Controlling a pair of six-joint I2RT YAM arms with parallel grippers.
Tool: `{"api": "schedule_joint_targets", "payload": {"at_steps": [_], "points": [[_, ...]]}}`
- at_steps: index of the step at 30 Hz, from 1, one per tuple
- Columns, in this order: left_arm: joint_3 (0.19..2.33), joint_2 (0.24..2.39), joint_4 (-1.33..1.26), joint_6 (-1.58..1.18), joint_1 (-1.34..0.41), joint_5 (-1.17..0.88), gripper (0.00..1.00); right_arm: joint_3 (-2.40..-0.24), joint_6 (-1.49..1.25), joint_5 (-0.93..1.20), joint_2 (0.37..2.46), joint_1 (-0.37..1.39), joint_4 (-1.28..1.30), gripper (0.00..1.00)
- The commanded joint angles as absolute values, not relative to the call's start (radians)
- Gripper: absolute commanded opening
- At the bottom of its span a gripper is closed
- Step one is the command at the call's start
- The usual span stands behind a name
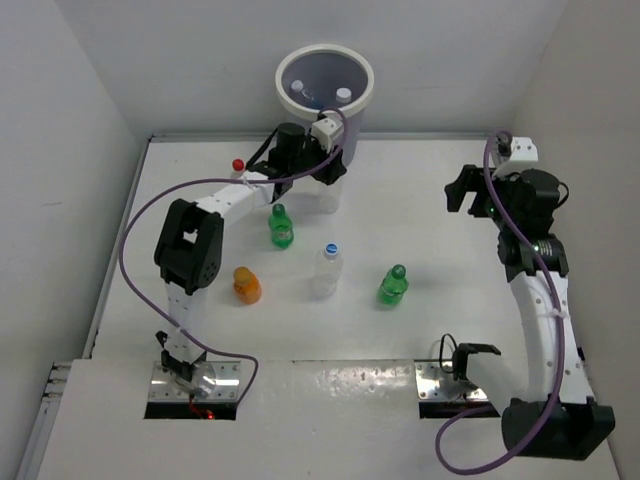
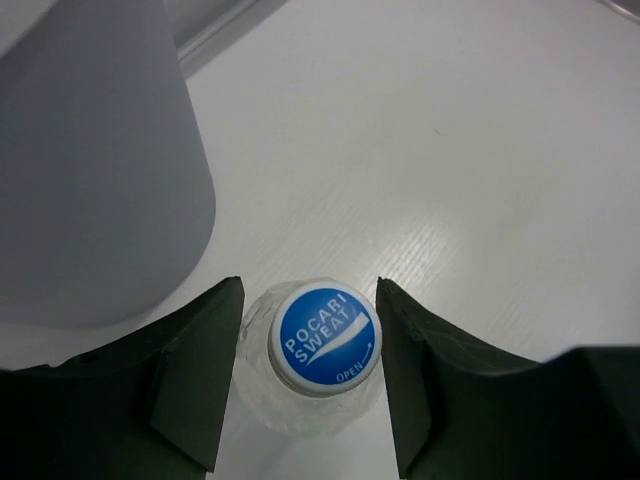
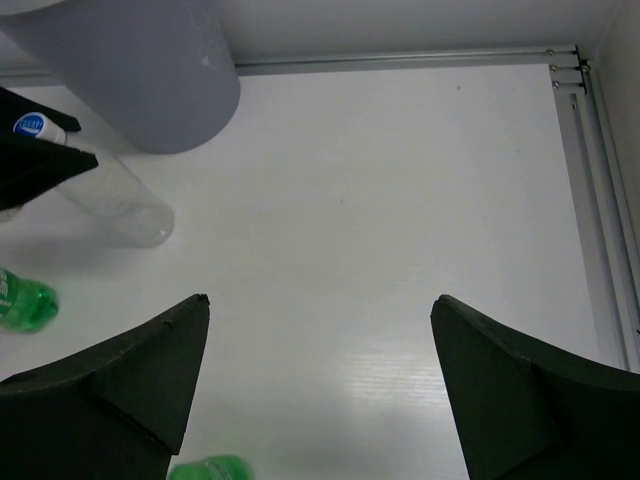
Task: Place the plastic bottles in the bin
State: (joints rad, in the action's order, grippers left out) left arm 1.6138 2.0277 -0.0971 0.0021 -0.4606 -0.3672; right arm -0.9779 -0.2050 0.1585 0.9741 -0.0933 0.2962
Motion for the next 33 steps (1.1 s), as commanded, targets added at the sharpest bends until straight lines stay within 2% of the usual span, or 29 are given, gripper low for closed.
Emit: {"api": "schedule_joint_targets", "payload": {"at_steps": [1, 2, 3, 5, 10, 17, 22, 25, 27, 33], "points": [[1.658, 2.042, -0.167, 0.003, -0.472, -0.371, 0.57, -0.944, -0.183, 0.187, 0.928, -0.112, 0.354, 0.9], [1.658, 2.042, -0.167, 0.003, -0.472, -0.371, 0.51, -0.94, -0.183, 0.187, 0.913, -0.117, 0.382, 0.89], [1.669, 2.042, -0.167, 0.003, -0.472, -0.371, 0.39, -0.94, -0.176, 0.192, 0.904, -0.126, 0.391, 0.89], [1.687, 2.013, -0.125, 0.003, -0.472, -0.38, 0.28, -0.931, -0.164, 0.215, 0.89, -0.139, 0.429, 0.88], [1.781, 1.844, -0.034, 0.006, -0.54, -0.394, 0.2, -0.913, -0.016, 0.346, 0.851, -0.143, 0.562, 0.88], [2.052, 1.796, 0.097, 0.156, -0.589, -0.304, 0.2, -0.867, 0.066, 0.44, 0.798, -0.144, 0.684, 0.88], [2.137, 1.836, 0.009, 0.14, -0.514, -0.186, 0.2, -0.854, 0.162, 0.446, 0.732, -0.146, 0.782, 0.88], [2.195, 1.9, -0.088, 0.14, -0.462, -0.144, 0.26, -0.856, 0.178, 0.475, 0.706, -0.144, 0.843, 0.89], [2.247, 1.946, -0.133, 0.112, -0.434, -0.118, 0.26, -0.857, 0.179, 0.497, 0.701, -0.146, 0.886, 0.89], [2.306, 2.131, -0.277, 0.011, -0.336, -0.158, 0.27, -0.879, 0.173, 0.56, 0.707, -0.147, 0.902, 0.89]]}}
